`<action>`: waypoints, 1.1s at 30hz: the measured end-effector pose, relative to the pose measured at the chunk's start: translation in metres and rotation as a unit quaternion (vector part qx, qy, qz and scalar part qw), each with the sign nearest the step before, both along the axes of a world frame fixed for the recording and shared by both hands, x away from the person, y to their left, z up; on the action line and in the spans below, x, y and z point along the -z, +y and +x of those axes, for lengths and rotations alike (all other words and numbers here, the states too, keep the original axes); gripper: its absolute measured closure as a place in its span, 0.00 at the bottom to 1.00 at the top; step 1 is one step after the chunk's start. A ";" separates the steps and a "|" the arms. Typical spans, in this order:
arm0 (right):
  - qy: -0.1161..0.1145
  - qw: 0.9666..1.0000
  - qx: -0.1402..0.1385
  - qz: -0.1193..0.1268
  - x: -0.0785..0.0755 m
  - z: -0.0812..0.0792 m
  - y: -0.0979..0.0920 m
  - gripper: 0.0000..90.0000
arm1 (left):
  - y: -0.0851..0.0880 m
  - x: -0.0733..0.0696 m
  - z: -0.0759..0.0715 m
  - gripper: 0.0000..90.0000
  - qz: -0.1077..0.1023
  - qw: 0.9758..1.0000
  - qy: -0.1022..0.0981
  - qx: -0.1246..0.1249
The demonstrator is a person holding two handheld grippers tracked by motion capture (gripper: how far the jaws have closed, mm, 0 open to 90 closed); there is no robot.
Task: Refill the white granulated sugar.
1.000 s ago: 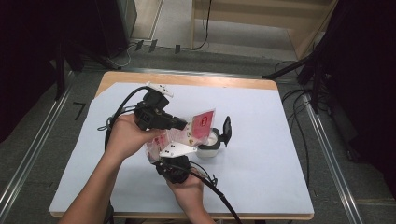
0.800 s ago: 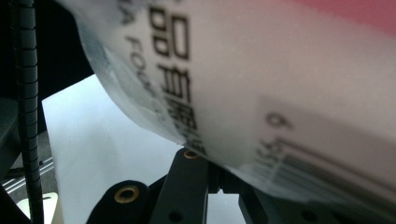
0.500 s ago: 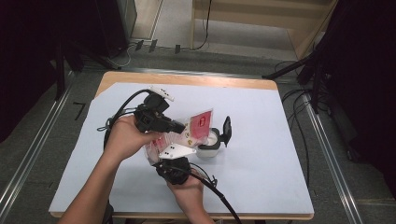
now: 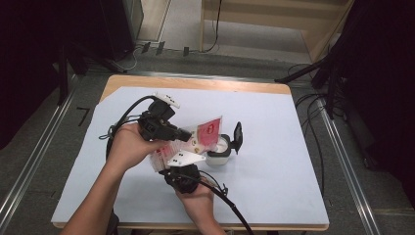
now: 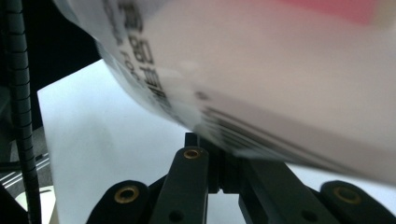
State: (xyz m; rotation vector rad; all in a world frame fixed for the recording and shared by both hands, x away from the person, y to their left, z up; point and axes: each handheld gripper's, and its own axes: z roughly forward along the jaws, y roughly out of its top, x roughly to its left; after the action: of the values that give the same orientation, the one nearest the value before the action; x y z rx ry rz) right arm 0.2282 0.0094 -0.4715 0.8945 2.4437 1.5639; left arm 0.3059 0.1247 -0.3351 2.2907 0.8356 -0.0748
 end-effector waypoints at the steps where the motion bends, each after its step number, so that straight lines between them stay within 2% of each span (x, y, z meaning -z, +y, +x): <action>1: 0.000 1.000 0.003 0.000 0.000 0.001 -0.001 1.00 | 0.000 0.000 0.000 0.99 0.000 1.000 -0.001 -0.002; 22: 0.000 1.000 0.010 0.002 0.003 0.004 -0.006 1.00 | 0.008 0.004 0.002 0.99 -0.013 1.000 -0.007 -0.003; 33: 0.010 0.999 0.039 0.009 0.007 0.013 -0.019 0.99 | 0.014 0.002 0.001 1.00 -0.034 0.999 -0.012 -0.005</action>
State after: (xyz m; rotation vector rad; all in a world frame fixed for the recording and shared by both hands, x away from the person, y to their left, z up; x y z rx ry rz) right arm 0.2415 -0.0093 -0.4786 1.0010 2.3797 1.5602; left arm 0.3070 0.1385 -0.3369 2.2198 0.8203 -0.0705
